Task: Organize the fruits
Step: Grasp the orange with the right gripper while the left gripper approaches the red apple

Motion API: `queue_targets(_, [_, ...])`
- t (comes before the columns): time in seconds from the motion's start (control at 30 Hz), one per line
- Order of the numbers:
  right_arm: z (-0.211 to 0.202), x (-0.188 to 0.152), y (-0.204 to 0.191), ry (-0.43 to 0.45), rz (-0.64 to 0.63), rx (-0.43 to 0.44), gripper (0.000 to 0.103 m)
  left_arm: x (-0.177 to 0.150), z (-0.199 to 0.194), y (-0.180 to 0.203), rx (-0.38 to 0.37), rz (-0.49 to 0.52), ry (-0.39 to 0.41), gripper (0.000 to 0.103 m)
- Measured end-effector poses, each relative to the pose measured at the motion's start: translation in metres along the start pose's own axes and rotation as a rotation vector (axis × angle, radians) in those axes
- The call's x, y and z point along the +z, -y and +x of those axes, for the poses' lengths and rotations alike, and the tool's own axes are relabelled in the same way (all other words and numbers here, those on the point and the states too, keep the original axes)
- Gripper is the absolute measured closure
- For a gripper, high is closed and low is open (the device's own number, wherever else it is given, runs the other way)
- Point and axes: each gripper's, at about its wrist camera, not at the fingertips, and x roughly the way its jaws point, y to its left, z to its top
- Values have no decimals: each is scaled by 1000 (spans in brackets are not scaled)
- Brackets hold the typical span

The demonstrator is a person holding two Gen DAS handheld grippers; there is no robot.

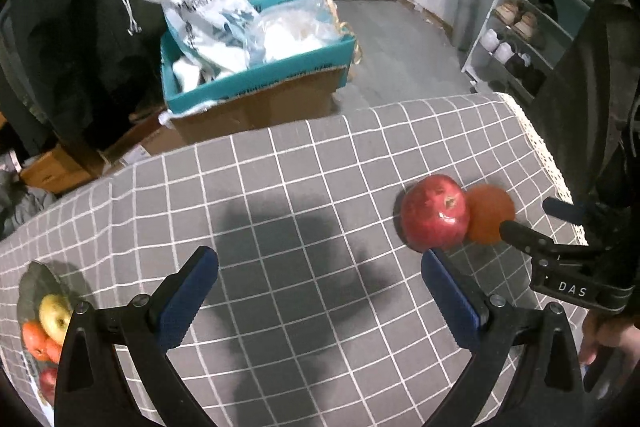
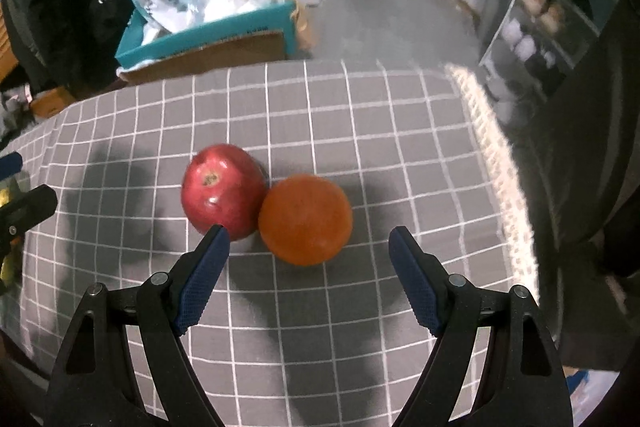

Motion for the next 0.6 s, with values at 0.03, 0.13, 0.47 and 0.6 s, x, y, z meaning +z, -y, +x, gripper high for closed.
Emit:
queue_targets(0.03, [3,1,3,-5,16,13,22,0,4,0,-3,-5,-7,1])
queue_targets(0.13, [12,3,8,-13,47,22,22,2,15,2,-8,-4,-22,1])
queue_targets(0.47, [43,3,12,-69,55,34,22,3,46,6,-35,-13,-78,1])
queue_targets(0.6, [50,2,15,-70,66,67,24,5,50,10,-51,-11,-87,1])
